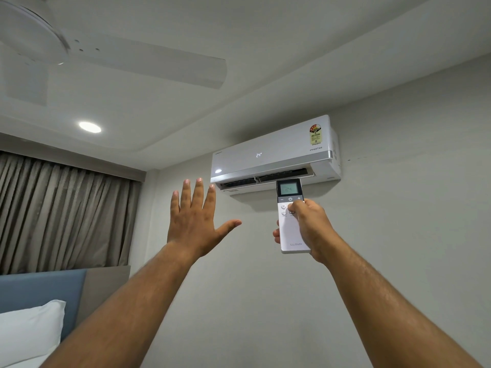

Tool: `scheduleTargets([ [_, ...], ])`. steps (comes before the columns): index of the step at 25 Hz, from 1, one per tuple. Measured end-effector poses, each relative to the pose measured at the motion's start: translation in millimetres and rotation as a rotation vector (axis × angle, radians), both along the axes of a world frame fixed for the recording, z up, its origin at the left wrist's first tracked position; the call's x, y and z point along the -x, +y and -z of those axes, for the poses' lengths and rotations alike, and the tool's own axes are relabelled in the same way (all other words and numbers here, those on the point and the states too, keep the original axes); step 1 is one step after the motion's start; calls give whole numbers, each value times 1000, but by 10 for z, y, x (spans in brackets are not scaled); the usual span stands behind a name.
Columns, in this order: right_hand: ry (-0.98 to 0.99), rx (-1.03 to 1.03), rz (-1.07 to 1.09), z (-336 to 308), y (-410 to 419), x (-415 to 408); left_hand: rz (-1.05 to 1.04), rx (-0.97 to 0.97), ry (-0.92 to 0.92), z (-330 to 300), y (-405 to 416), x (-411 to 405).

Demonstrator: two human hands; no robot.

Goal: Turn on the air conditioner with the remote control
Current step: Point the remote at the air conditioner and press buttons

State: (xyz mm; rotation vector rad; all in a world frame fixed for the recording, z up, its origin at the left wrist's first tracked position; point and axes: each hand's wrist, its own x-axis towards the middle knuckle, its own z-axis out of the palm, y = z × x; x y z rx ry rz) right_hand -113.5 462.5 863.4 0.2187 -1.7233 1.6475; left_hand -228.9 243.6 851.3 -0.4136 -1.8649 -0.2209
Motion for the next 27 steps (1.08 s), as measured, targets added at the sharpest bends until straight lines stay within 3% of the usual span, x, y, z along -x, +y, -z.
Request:
scheduleTargets([
  [27, -7, 0, 15, 22, 6, 1, -44, 16, -11, 51, 18, 62],
])
